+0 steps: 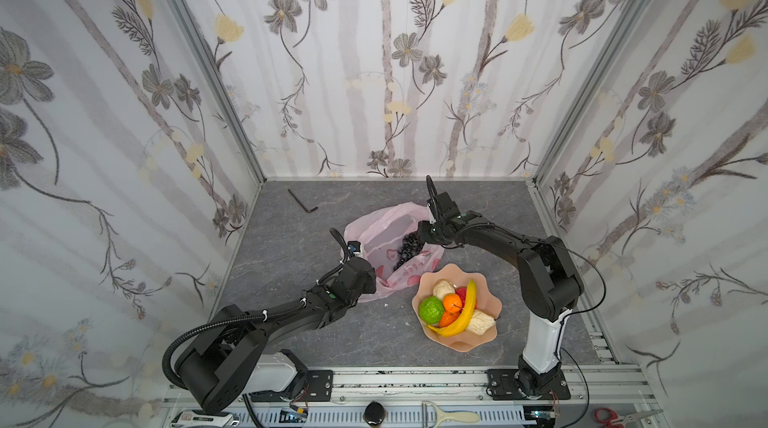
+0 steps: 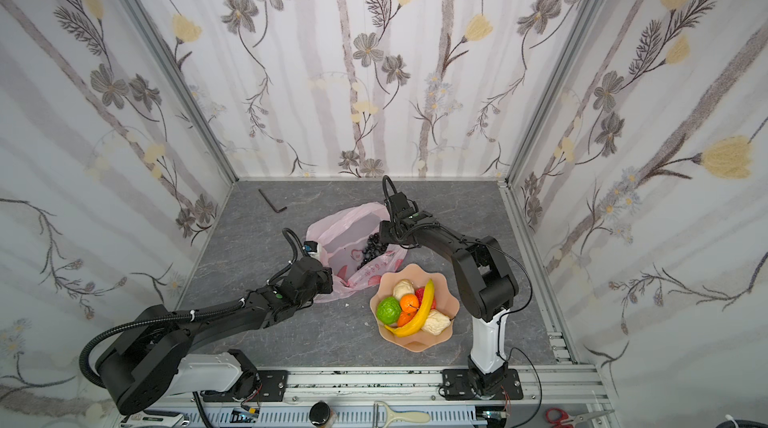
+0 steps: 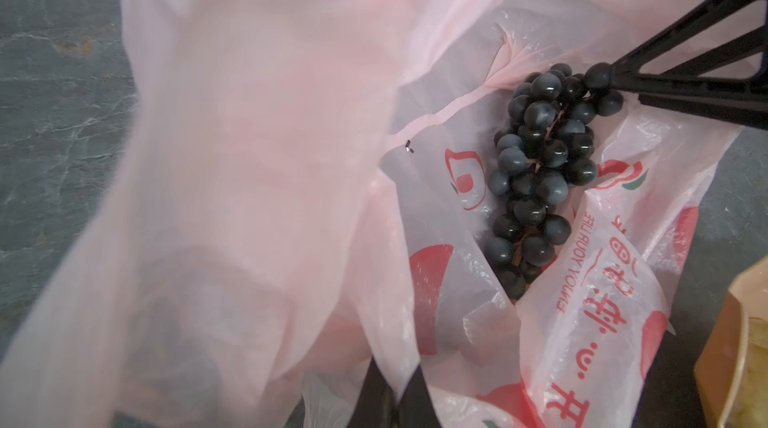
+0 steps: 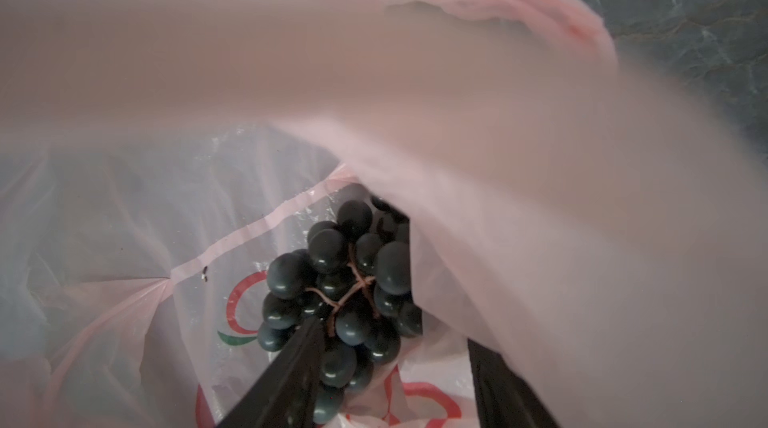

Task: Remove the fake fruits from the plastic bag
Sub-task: 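Raise the right gripper and move it over the bag above the grapes, then push the right gripper into the bag and close on the dark grapes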

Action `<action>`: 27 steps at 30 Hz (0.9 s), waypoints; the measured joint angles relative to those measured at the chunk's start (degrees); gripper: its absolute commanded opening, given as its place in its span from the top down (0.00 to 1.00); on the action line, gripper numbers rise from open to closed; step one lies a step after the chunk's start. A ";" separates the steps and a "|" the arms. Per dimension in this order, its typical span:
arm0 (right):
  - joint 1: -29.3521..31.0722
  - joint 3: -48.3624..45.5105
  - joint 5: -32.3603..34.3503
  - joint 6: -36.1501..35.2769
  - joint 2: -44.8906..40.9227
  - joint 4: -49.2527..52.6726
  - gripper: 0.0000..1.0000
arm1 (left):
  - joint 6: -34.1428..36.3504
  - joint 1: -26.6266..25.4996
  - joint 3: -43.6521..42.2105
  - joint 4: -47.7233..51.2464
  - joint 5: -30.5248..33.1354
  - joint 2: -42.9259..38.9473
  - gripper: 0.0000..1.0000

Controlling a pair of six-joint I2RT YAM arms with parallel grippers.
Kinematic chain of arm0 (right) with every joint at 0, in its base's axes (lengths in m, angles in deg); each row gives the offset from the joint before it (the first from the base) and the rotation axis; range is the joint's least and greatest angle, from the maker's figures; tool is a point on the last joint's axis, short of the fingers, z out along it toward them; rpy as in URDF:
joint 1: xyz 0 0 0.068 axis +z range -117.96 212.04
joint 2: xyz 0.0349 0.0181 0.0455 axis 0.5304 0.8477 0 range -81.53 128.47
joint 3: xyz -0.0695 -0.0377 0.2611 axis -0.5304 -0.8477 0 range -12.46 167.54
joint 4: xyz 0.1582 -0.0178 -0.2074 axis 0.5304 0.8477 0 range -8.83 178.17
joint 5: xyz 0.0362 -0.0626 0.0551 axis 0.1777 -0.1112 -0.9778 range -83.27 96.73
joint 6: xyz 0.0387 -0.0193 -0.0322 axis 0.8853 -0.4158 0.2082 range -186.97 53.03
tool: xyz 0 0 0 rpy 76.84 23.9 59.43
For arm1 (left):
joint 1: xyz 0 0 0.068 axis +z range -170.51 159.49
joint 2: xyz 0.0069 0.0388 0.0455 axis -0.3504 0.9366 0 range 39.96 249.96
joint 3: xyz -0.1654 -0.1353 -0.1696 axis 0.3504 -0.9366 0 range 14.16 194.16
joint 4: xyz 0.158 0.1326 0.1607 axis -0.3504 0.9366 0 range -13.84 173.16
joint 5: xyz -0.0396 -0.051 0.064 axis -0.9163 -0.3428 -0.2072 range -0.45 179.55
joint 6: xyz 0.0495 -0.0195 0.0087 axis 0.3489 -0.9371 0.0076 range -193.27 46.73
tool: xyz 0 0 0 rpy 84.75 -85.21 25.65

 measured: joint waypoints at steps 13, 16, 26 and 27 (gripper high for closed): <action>-7.28 -9.90 -5.97 1.36 -2.54 -7.63 0.40 | -0.85 -0.11 1.38 -0.04 -0.07 2.67 1.00; -8.66 -11.89 -7.74 2.69 -3.34 -10.05 0.38 | -0.90 -0.11 1.64 -0.07 -0.09 3.19 1.00; -4.57 -11.98 -5.44 4.22 -9.73 -13.73 0.35 | -1.51 -0.17 3.39 -0.04 -0.63 5.68 1.00; -3.67 -10.67 -4.46 4.20 -9.42 -13.22 0.35 | -1.53 -0.22 3.61 -0.02 -0.70 5.88 1.00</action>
